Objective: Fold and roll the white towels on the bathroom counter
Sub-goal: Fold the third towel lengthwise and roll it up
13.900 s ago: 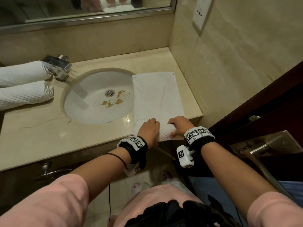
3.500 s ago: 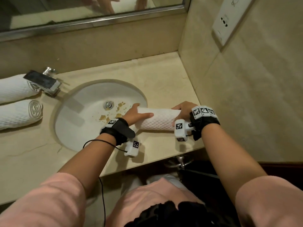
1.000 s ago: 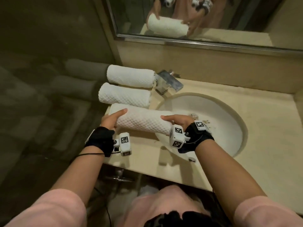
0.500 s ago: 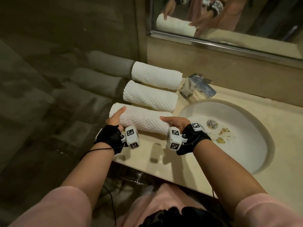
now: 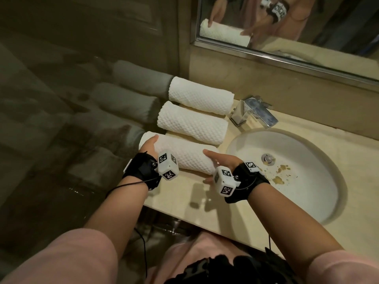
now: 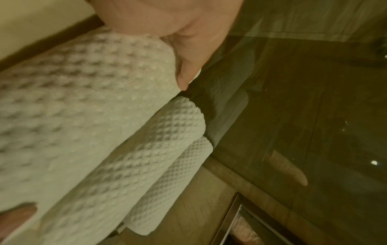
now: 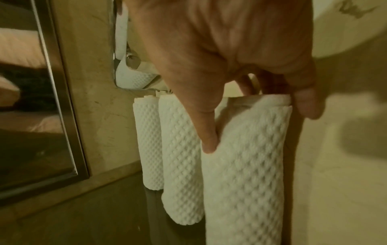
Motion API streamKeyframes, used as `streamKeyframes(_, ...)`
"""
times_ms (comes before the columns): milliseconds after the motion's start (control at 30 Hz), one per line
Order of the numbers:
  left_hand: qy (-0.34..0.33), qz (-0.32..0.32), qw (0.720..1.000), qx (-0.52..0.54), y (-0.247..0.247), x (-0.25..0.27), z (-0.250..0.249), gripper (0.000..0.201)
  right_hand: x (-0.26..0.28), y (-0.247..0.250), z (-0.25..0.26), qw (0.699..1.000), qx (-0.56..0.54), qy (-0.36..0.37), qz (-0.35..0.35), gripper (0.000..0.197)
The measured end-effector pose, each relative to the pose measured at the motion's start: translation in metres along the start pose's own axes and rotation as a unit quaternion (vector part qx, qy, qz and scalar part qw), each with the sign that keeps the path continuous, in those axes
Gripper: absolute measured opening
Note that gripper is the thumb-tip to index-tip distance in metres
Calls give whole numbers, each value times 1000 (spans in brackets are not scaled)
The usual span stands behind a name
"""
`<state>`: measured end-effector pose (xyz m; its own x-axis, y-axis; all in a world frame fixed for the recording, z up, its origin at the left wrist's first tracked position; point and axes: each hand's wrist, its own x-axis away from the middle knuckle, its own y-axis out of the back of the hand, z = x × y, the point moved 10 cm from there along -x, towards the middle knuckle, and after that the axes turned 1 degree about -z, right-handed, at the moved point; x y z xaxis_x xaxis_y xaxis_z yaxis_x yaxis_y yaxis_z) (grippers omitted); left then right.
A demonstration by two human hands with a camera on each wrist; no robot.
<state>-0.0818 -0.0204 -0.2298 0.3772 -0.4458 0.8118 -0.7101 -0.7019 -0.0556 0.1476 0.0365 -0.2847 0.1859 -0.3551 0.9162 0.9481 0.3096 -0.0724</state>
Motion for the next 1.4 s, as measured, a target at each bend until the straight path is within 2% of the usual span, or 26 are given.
streamKeyframes(133, -25, -2, 999, -48, -2, 15, -11, 43, 4, -4, 0, 995, -68, 2, 77, 49)
streamKeyframes(233, -5, 2, 999, -50, 3, 15, -7, 48, -3, 9, 0, 998, -64, -7, 22, 55)
streamKeyframes(367, 8, 9, 999, -34, -2, 14, -3, 52, -15, 31, 29, 987, -120, 65, -85, 23)
streamKeyframes(400, 4, 7, 1000, -26, -3, 15, -5, 52, -17, 32, 39, 985, -120, 84, -96, 21)
streamKeyframes(467, 0, 10, 1000, -23, -9, 19, -7, 52, -18, 29, 57, 981, -102, 127, -106, 42)
streamKeyframes(500, 3, 9, 1000, -14, -10, 21, -8, 53, -17, 21, 64, 981, -91, 143, -96, 47)
streamKeyframes(667, 22, 7, 1000, 6, -7, 16, -3, 54, -25, 1, 77, 980, -37, 180, -82, 37)
streamKeyframes(833, 28, 27, 999, 1, -9, 18, -5, 49, -28, 0, 77, 984, -11, 157, -82, 28)
streamKeyframes(933, 36, 28, 999, 13, -7, 16, -5, 35, -35, 11, 67, 986, 24, 130, -97, 18)
streamKeyframes(1000, 38, 22, 999, 9, -6, 13, -6, 33, -36, 20, 51, 991, 15, 83, -108, 28)
streamKeyframes(1100, 36, 7, 999, 4, -3, 11, -9, 37, -37, 19, 30, 996, 26, 30, -75, 44)
streamKeyframes(1267, 33, 12, 999, -21, -9, 6, -14, 41, -40, 6, 3, 994, -97, -35, 21, 80)
streamKeyframes(1300, 30, 15, 999, -28, -11, 6, -16, 38, -38, 0, 2, 991, -119, -38, 47, 83)
streamKeyframes(1400, 38, 28, 998, -31, -19, 4, -19, 57, -32, -9, 11, 988, -136, -28, 71, 87)
